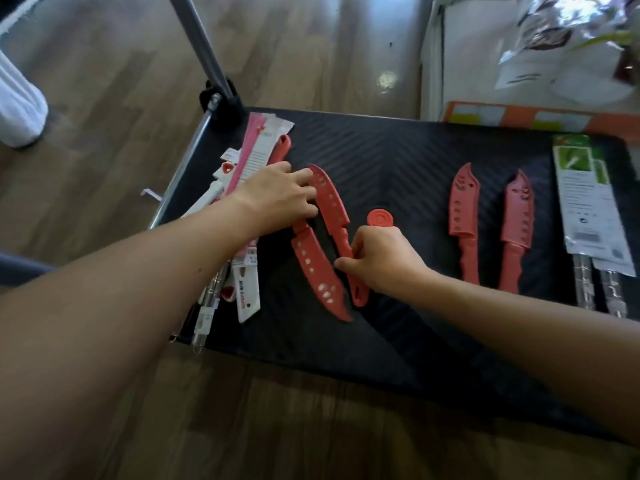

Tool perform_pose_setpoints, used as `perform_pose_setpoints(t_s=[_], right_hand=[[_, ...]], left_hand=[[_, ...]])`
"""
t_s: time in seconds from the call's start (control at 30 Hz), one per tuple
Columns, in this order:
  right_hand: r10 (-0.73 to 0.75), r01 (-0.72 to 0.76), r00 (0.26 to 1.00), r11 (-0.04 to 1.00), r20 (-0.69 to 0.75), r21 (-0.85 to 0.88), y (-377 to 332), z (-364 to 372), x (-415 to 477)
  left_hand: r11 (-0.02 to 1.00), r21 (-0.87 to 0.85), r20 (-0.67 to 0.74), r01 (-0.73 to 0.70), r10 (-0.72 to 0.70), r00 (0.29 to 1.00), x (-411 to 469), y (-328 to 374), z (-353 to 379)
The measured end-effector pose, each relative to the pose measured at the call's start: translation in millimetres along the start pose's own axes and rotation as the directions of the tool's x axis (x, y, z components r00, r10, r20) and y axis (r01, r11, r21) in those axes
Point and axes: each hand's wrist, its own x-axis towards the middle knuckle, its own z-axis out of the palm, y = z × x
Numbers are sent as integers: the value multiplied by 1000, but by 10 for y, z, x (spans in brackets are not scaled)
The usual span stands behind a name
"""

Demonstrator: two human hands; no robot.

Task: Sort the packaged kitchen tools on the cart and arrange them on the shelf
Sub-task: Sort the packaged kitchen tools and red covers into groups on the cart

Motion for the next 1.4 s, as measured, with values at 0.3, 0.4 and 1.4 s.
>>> perform_pose_setpoints(t_s=[0.3, 0.4, 1.4], right_hand=[[108, -91, 990, 981, -94, 172, 352, -374, -365], [117, -92, 984, 979, -135, 181, 517, -602, -488], [310, -219, 944, 845, -113, 488, 1319, -935, -707]], left_hand=[[985, -167, -42, 31, -39, 998, -5, 243, -223], [965, -262, -236, -2, -62, 970, 83, 404, -336], [-405, -896, 369, 181, -456, 810, 702, 1778, -1083]])
